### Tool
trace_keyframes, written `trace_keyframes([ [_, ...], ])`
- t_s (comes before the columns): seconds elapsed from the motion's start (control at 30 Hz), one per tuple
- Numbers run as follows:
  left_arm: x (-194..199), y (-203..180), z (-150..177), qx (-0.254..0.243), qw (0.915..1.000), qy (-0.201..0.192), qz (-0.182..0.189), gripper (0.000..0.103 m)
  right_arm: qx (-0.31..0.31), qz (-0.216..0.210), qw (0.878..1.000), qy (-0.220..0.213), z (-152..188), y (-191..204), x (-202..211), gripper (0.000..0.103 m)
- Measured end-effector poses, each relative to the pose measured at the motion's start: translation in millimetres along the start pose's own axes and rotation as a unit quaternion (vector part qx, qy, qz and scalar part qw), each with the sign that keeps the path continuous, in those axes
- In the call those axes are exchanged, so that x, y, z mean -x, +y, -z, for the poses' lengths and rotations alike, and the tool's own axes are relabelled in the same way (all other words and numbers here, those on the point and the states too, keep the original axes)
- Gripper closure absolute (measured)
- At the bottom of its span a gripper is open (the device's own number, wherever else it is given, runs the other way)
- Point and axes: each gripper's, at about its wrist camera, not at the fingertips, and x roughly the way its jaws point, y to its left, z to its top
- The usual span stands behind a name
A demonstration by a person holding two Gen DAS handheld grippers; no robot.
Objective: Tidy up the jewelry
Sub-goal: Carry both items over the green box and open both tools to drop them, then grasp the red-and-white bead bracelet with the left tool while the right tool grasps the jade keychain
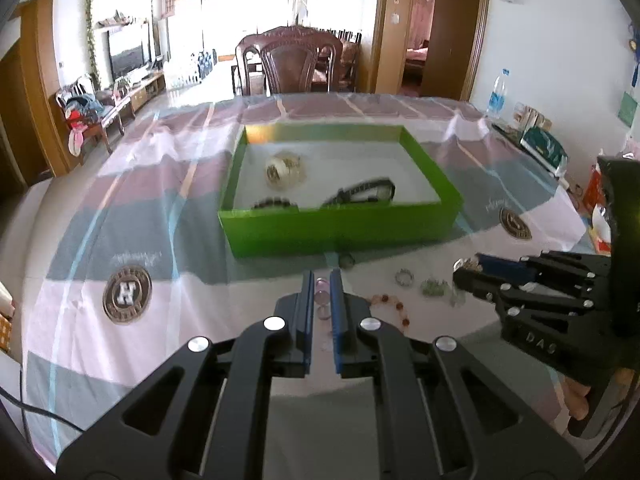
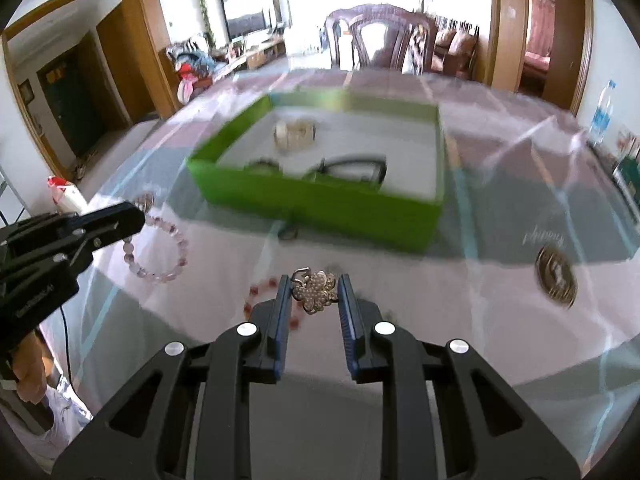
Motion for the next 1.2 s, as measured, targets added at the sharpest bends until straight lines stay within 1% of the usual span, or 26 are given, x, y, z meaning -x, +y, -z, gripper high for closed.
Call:
trace_keyframes([
  [0.1, 5, 3, -22, -0.005, 0.9997, -0.021, -0.006, 0.095, 0.006, 0.019, 0.999, -0.03, -24, -1, 12, 0.08],
  [0.17, 6, 11, -43, 0.002, 0.9995, -0.032, -0.003, 0.095, 0.009, 0.024, 0.998, -0.052, -42, -1, 21, 0.08],
  [0.27, 3, 21, -71, 0.017, 0.999, -0.041, -0.002, 0.095, 0.005, 0.008, 0.997, -0.075, -69, -5, 24, 0.08],
  [0.33, -2, 26, -89, 0.021, 0.9986, -0.048, -0.006, 0.095, 0.0, -0.001, 0.996, -0.084, -87, -10, 19, 0.08],
  [0.4, -10, 30, -104, 0.028, 0.998, -0.054, -0.014, 0.095, -0.007, 0.006, 0.996, -0.086, -100, -15, 9, 0.08],
  [0.47, -27, 32, -117, 0.028, 0.9981, -0.051, -0.02, 0.095, -0.018, 0.018, 0.997, -0.079, -111, -21, -10, 0.08],
  [0.5, -40, 32, -121, 0.026, 0.9984, -0.044, -0.023, 0.095, -0.025, 0.023, 0.997, -0.067, -116, -25, -26, 0.08],
  [0.57, -60, 33, -123, 0.028, 0.9987, -0.03, -0.03, 0.095, -0.035, 0.028, 0.998, -0.049, -117, -29, -46, 0.08],
  [0.63, -86, 35, -119, 0.029, 0.999, -0.008, -0.034, 0.095, -0.052, 0.036, 0.998, -0.02, -112, -37, -76, 0.08],
  [0.77, -124, 39, -105, 0.035, 0.9984, 0.029, -0.033, 0.095, -0.071, 0.035, 0.997, 0.019, -100, -46, -111, 0.079],
  [0.83, -137, 40, -99, 0.036, 0.9981, 0.041, -0.028, 0.095, -0.072, 0.03, 0.997, 0.022, -94, -46, -118, 0.079],
  [0.9, -142, 41, -95, 0.037, 0.9982, 0.042, -0.024, 0.094, -0.07, 0.036, 0.997, 0.017, -92, -44, -117, 0.068],
  [0.93, -142, 40, -93, 0.037, 0.9982, 0.04, -0.024, 0.092, -0.068, 0.04, 0.997, 0.015, -92, -42, -115, 0.058],
  [0.97, -140, 40, -91, 0.037, 0.9983, 0.039, -0.023, 0.084, -0.066, 0.041, 0.997, 0.008, -91, -42, -109, 0.054],
  [1.0, -137, 40, -90, 0.037, 0.9984, 0.037, -0.02, 0.076, -0.063, 0.04, 0.997, 0.002, -90, -41, -103, 0.052],
  [1.03, -133, 41, -89, 0.038, 0.9985, 0.034, -0.018, 0.056, -0.057, 0.039, 0.998, -0.004, -89, -40, -95, 0.05],
  [1.07, -128, 41, -88, 0.042, 0.9985, 0.029, -0.02, 0.042, -0.054, 0.038, 0.998, -0.005, -88, -40, -90, 0.048],
  [1.13, -111, 41, -81, 0.046, 0.9983, 0.018, -0.03, 0.041, -0.047, 0.035, 0.998, -0.015, -80, -41, -67, 0.048],
  [1.2, -94, 38, -68, 0.042, 0.9977, 0.027, -0.046, 0.04, -0.037, 0.038, 0.998, -0.019, -67, -44, -49, 0.048],
])
